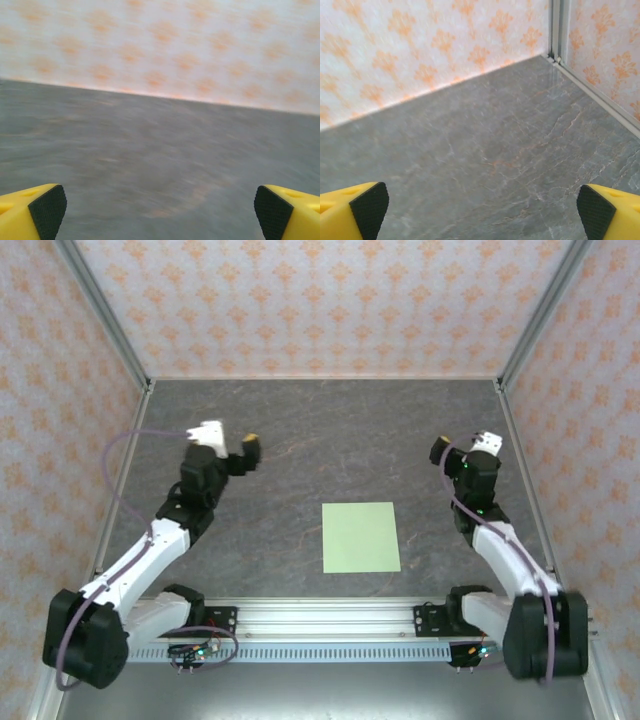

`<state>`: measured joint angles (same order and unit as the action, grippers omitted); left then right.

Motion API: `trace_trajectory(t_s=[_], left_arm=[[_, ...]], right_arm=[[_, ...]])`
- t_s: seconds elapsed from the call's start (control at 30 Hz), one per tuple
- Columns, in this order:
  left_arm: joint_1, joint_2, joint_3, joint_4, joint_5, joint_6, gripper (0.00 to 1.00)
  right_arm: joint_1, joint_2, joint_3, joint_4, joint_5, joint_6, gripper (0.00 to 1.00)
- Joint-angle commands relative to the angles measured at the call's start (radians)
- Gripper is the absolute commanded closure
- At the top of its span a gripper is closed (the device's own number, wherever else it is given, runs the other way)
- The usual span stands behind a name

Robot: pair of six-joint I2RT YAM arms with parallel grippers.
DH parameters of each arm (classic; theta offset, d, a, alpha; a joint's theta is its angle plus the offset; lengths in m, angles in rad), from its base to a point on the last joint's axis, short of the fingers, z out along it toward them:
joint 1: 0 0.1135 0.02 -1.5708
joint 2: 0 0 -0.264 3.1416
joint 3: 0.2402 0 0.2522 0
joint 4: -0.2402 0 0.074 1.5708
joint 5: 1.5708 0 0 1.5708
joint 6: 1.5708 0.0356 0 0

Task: Fold a paper plane with a square sheet of paper (fold left side to right side)
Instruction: Move the square sheet of paper to the center of the table.

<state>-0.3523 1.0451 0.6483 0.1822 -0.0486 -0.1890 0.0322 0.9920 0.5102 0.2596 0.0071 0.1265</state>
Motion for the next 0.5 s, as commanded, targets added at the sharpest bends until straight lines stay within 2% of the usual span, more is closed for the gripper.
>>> trace_trajectory(t_s=[0.0, 0.23, 0.33, 0.47], left_arm=[[-0.184, 0.042, 0.069, -0.258, 0.029, -0.042, 0.01], [-0.531, 0.225, 0.205, -0.407, -0.043, -0.077, 0.01], [-0.643, 0.372, 0.286, -0.443, -0.062, -0.083, 0.01], [-0.746, 0.58, 0.435, -0.517, -0.118, -0.085, 0.01]], right_arm=[[0.012, -0.134, -0.001, -0.341, -0.047, 0.19, 0.0], [0.107, -0.355, -0.04, -0.652, -0.05, 0.297, 0.0], [0.122, -0.41, -0.053, -0.744, -0.033, 0.32, 0.0], [0.126, -0.461, -0.071, -0.796, -0.024, 0.327, 0.0]])
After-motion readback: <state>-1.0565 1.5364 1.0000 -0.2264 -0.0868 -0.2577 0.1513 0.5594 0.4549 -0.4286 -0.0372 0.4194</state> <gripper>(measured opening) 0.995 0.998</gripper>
